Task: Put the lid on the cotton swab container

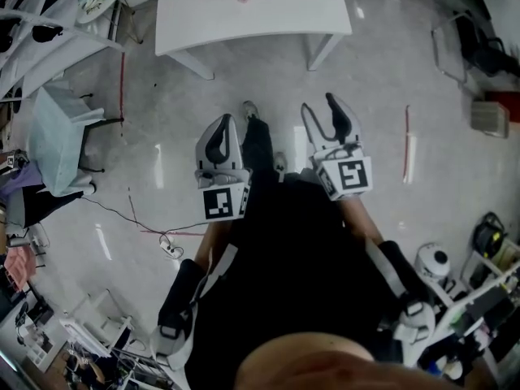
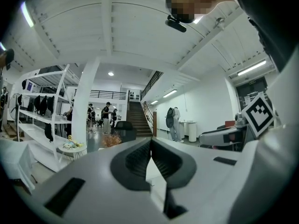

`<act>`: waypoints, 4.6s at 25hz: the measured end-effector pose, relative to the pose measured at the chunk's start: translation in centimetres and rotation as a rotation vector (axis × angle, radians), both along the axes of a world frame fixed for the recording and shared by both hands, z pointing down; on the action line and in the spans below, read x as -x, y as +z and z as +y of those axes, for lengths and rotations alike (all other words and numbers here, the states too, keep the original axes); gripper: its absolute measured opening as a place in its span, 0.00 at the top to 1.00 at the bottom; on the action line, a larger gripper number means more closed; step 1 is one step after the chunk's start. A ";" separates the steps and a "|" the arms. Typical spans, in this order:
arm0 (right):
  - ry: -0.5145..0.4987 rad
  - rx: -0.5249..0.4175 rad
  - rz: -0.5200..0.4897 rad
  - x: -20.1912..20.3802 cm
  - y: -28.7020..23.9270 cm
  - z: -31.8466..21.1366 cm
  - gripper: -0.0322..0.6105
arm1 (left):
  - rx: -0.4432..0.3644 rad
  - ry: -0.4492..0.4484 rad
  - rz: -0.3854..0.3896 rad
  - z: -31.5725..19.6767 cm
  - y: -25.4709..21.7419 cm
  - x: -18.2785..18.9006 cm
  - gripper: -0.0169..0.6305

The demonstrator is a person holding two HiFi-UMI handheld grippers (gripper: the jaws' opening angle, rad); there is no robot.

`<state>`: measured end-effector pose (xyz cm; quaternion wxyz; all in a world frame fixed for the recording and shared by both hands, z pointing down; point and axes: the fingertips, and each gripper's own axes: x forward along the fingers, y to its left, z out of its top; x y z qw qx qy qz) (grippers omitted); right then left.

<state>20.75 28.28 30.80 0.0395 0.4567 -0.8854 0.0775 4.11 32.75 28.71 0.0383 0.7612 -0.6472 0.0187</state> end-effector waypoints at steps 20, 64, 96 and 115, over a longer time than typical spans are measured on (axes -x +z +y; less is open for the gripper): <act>-0.019 0.000 0.072 10.2 0.0 -21.5 0.63 | 0.026 0.088 0.032 -23.1 1.8 9.1 0.96; -0.206 0.192 0.165 14.3 16.0 -47.6 0.63 | 0.265 0.230 -0.085 -48.5 20.6 9.0 0.96; -0.497 0.308 0.367 14.2 31.4 -49.6 0.57 | 0.497 0.569 -0.388 -54.0 37.7 4.3 0.58; -0.593 0.240 0.425 14.8 31.0 -50.3 0.58 | 0.492 0.618 -0.403 -54.3 37.8 3.9 0.62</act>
